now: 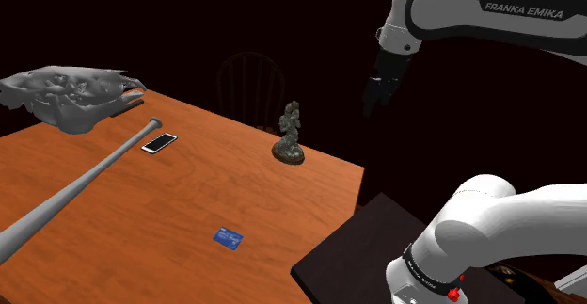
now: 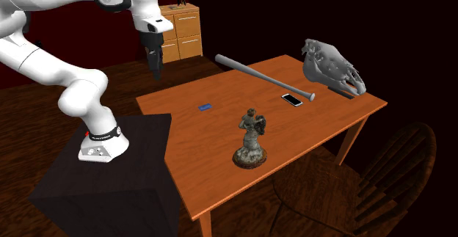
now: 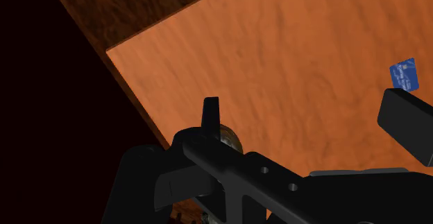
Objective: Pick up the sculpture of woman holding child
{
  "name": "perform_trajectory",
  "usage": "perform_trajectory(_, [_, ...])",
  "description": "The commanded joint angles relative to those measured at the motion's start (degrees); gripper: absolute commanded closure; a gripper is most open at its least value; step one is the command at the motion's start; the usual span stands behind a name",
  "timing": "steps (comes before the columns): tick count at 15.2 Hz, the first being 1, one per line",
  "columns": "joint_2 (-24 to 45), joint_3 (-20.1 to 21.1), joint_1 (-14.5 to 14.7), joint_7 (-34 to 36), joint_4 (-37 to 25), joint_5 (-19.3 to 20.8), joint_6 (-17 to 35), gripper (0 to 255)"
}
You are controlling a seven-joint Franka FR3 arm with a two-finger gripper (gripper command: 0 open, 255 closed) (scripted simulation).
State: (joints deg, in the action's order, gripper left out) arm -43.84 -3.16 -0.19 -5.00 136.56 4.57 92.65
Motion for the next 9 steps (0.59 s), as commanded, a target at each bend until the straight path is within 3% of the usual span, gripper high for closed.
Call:
perform_trajectory(1, [0.0, 0.0, 0.0, 0.0, 0.0, 0.0, 0.0, 0])
perform_trajectory(9, [17.5, -1.4, -0.1, 1.3, -6.3, -1.1, 11.0, 0])
